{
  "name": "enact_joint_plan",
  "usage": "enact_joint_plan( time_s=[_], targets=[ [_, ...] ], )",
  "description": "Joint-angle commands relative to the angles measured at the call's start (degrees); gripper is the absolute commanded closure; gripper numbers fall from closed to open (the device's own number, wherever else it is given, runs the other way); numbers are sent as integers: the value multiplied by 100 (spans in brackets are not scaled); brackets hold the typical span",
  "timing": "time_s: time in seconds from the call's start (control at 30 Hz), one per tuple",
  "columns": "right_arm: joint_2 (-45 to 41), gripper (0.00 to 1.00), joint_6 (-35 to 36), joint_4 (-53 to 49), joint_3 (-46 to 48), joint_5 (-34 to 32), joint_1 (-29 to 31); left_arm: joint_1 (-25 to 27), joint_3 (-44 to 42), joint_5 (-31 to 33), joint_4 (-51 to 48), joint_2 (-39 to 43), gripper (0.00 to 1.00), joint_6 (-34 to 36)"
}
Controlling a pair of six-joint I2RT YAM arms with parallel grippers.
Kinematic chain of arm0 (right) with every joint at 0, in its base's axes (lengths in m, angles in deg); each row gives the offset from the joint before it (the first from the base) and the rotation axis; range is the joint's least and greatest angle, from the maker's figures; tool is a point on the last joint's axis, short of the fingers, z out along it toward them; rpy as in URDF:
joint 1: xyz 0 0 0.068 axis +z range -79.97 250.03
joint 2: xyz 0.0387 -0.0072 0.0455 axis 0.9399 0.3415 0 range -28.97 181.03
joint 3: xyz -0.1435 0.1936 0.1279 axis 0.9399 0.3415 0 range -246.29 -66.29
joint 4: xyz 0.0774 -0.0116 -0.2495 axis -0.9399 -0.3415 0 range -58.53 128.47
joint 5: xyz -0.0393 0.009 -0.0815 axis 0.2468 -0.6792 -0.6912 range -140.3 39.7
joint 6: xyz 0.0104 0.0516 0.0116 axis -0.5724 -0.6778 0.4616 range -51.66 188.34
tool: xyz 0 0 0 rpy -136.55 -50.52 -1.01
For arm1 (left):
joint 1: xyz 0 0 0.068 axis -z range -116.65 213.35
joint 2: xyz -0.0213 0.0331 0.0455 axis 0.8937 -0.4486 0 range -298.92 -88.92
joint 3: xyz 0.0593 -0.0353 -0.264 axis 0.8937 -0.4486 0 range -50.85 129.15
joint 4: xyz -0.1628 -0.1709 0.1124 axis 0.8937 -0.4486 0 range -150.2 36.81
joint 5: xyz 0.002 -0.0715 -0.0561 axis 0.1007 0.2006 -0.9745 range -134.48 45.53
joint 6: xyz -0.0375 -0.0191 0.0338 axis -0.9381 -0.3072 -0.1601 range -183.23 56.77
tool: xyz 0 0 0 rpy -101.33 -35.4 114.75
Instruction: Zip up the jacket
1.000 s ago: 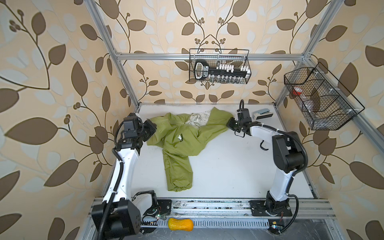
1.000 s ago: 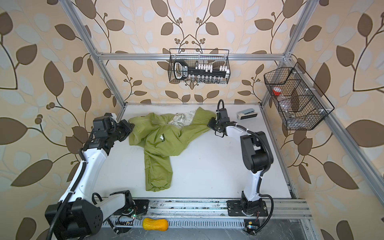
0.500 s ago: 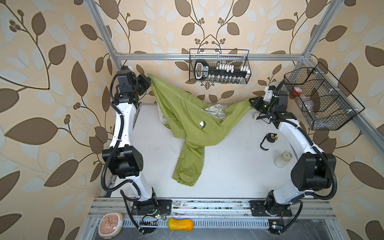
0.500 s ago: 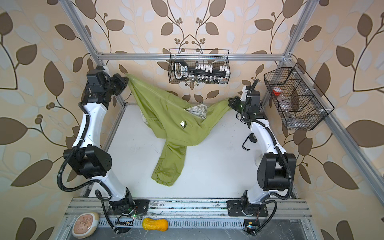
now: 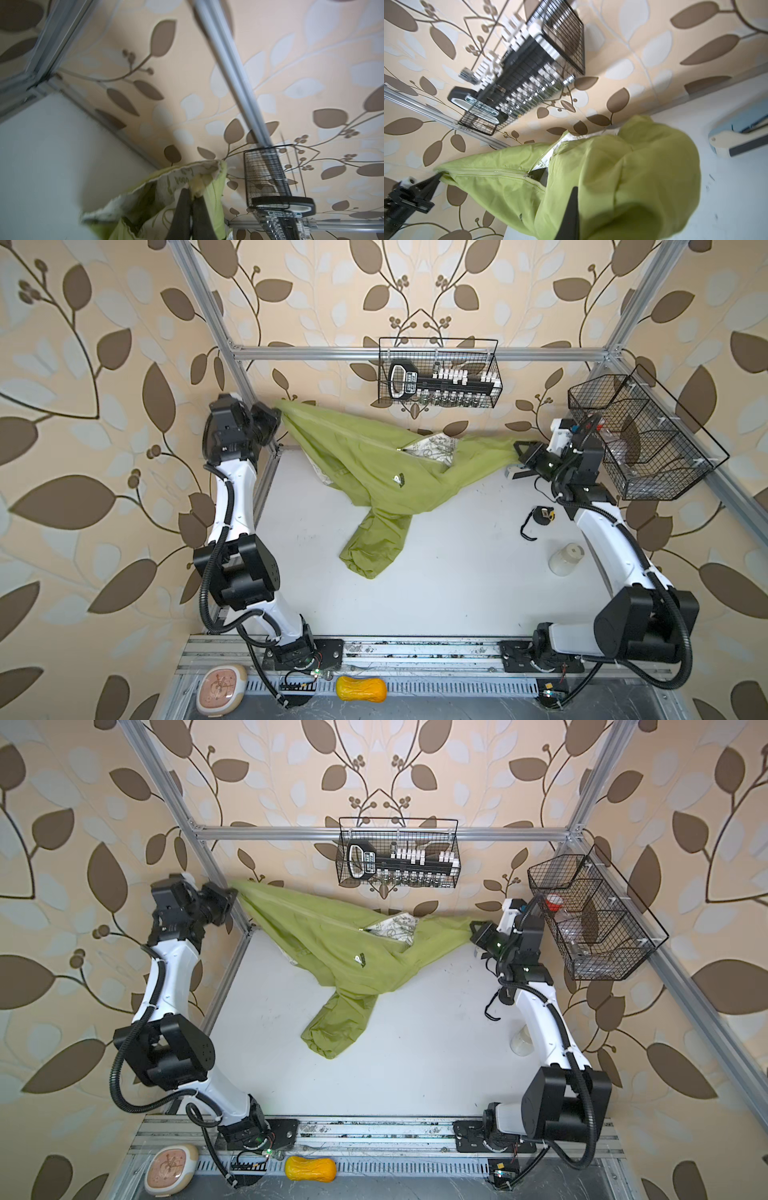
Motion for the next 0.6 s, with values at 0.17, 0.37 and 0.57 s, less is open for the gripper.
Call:
enact_joint_plan(
  time_s=[0.17,0.37,0.57],
  targets=[
    [-924,100,41,183,2451,-171,104,13,-3515,38,787,2261,100,-316],
    [-1817,53,159,-685,3182,-899,165,12,-4707,421,-431,3584,100,496],
    [-2926,42,211,-1367,2993,-1591,421,13,-5314,637,-1008,4171,100,831]
  ],
)
